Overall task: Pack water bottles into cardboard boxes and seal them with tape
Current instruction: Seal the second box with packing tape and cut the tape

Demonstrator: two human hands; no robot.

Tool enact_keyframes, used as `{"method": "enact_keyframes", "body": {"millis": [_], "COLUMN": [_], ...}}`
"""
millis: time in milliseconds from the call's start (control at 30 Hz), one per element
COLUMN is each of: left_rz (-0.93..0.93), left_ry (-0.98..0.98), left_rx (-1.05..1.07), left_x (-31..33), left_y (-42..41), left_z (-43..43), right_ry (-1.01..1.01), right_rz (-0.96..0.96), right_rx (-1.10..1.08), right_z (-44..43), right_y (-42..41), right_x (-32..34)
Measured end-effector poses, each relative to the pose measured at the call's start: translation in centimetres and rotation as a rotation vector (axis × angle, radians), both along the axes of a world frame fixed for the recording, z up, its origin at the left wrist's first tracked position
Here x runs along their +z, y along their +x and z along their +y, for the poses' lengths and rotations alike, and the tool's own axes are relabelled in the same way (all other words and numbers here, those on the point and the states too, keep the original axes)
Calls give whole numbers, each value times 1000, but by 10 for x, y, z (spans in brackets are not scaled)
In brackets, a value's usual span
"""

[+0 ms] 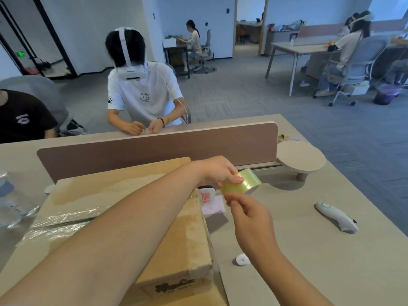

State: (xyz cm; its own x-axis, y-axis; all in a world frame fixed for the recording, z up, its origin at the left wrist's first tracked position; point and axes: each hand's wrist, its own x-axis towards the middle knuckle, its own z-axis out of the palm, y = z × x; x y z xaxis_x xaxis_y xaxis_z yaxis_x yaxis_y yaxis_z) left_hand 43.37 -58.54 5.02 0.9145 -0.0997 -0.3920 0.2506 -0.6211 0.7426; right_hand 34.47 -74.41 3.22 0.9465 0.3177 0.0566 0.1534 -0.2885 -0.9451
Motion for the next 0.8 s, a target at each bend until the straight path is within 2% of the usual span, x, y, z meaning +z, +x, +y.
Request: {"method": "enact_keyframes", "body": {"millis": [167, 267, 567, 667, 733, 800], "left_rz": [-84, -156, -306, -337, -350, -333], "left_ry": [-118, -205, -489, -512, -509, -505], "left_rx": [163, 253, 443, 439, 466, 480], "left_x": [17, 23, 52, 68, 76, 83], "left_y": [-6, -10, -33, -44, -53, -63], "left_z": [4, 10, 26, 26, 26, 26], "right_ry": [-33, -117, -42, -38, -87, -44], "right_rz": [3, 54, 359, 446, 434, 326], "right_rx": [336, 450, 448, 537, 553, 359], "right_z": [31, 37, 42, 36, 29, 23], "right_y": [-18, -27, -19, -15, -12, 0], "right_x": [27, 25, 6, 10, 16, 21]}}
